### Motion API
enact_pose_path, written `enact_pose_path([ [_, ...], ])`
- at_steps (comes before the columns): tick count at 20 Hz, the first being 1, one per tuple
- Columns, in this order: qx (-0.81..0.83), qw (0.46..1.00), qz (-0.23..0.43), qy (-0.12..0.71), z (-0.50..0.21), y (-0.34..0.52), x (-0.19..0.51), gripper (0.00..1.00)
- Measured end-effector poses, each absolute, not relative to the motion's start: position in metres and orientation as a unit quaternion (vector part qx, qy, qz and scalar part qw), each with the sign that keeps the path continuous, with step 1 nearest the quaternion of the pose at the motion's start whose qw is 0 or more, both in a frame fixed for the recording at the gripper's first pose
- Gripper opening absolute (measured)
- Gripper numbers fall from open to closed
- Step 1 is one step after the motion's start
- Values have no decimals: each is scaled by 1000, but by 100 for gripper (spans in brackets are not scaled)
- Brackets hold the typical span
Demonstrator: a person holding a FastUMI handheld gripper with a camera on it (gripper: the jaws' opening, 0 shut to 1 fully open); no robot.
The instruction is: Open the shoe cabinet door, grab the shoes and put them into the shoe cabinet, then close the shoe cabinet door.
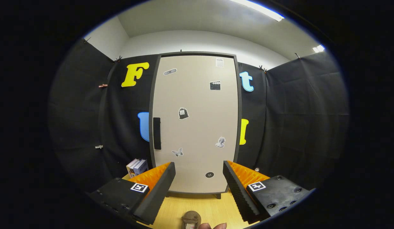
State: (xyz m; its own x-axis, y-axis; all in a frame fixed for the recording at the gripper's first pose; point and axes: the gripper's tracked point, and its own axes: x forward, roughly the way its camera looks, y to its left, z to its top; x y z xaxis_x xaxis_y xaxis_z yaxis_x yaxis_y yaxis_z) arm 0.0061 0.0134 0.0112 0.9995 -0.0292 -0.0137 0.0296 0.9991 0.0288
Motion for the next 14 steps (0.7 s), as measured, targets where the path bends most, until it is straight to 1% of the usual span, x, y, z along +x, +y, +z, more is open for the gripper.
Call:
enact_pose_path([
  [6,30,999,10,10,12,58,46,98],
  [14,32,999,39,16,10,128,126,97],
])
